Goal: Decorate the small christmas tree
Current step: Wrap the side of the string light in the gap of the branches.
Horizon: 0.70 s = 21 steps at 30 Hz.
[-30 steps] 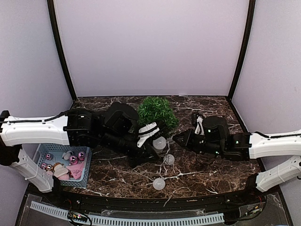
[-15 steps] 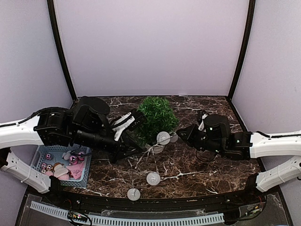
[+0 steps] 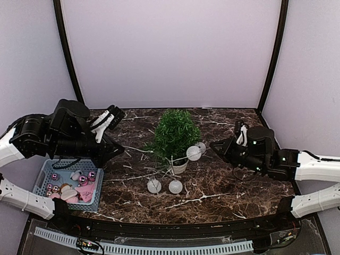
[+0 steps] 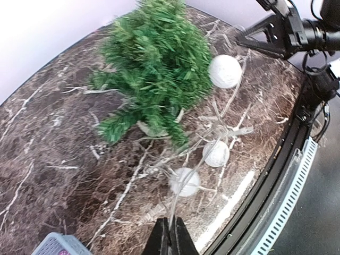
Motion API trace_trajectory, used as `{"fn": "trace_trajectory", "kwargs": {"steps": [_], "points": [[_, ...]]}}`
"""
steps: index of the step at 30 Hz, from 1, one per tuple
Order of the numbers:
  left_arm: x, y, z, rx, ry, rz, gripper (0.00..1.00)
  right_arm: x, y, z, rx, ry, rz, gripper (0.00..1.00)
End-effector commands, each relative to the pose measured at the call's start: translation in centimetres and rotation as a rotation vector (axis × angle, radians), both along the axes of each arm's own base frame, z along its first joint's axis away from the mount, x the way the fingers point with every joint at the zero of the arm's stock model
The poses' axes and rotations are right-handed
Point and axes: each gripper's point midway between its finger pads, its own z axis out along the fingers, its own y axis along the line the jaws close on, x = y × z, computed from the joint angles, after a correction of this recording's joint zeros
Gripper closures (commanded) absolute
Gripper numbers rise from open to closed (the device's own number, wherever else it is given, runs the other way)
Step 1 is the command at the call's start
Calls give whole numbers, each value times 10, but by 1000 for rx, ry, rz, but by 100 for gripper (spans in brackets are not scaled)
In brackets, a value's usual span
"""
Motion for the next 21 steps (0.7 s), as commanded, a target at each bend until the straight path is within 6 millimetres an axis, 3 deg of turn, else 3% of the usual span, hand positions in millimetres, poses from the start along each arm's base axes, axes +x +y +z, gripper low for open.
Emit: {"fn": "trace_trajectory", "kwargs": {"steps": [1,6,9,15,18,21], "points": [[9,34,24,-9,-60,116,100,-5,15,26,-11,-69,104,100],[17,58,40,5,-102,211,100,-12,38,49,-27,-113,237,100],[34,85,44,67,-141,356,100,-18,51,61,-14,-138,314,100],[54,131,28,215,-132,618,100,-28,74,67,9,-162,433,100],[58,139,26,239,-149,669,100,-34,88,65,-1,-158,491,100],[60,133,28,212,-159,651,100,-42,95,58,-26,-148,519,100]]}}
